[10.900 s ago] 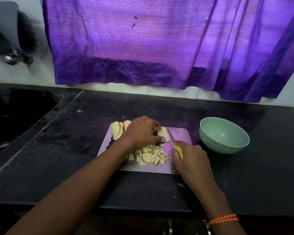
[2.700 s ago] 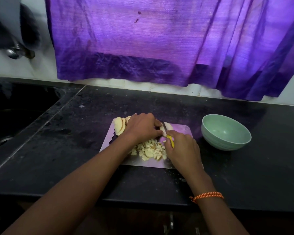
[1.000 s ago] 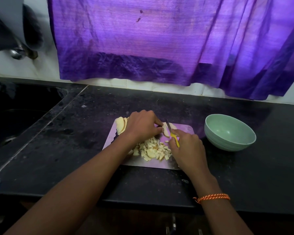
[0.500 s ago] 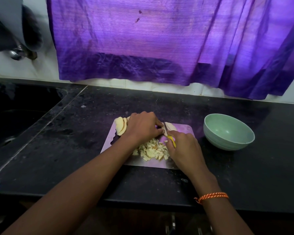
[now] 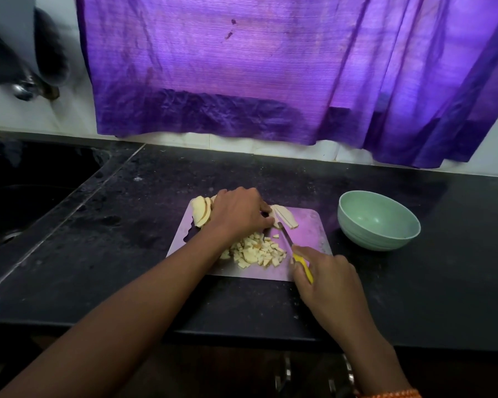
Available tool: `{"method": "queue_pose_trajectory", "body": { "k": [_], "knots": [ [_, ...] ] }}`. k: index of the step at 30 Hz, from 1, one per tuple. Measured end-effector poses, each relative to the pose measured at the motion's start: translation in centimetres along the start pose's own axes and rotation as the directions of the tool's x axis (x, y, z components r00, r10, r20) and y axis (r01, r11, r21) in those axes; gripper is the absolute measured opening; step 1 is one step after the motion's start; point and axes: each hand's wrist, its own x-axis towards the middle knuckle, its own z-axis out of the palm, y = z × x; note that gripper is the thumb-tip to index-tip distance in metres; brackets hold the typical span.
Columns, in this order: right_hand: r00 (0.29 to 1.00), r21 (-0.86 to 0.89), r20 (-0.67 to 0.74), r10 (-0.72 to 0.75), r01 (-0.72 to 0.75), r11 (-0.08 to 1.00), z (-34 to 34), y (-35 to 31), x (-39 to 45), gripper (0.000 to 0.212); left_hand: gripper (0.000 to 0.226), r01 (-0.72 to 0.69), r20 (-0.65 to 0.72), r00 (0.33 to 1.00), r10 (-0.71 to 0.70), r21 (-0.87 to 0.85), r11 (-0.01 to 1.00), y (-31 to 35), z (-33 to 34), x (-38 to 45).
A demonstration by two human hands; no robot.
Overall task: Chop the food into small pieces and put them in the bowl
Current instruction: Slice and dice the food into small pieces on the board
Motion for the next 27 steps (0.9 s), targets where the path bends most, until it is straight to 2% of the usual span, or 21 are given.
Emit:
{"method": "queue_pose_trajectory", "body": {
  "k": [7,19,27],
  "knots": [
    [0.998,0.004,-0.029,0.049,-0.049,0.999,-0.1,1.2,-1.1,0.044,0.040,0.006,0.022,1.000,-0.006,-0.006,1.000,0.0,0.3,0.3],
    [0.998,-0.053,0.003,0.062,-0.062,0.997,1.5,-1.4,5.9,0.032,0.035,-0.017,-0.033,0.999,0.017,-0.002,1.000,-0.3,0.6,0.2],
    [0.992,0.027,-0.094,0.086,-0.083,0.996,2.3,-1.5,6.3,0.036,0.035,-0.038,-0.063,0.997,0.038,-0.011,0.999,-0.5,0.7,0.2]
  ]
}}
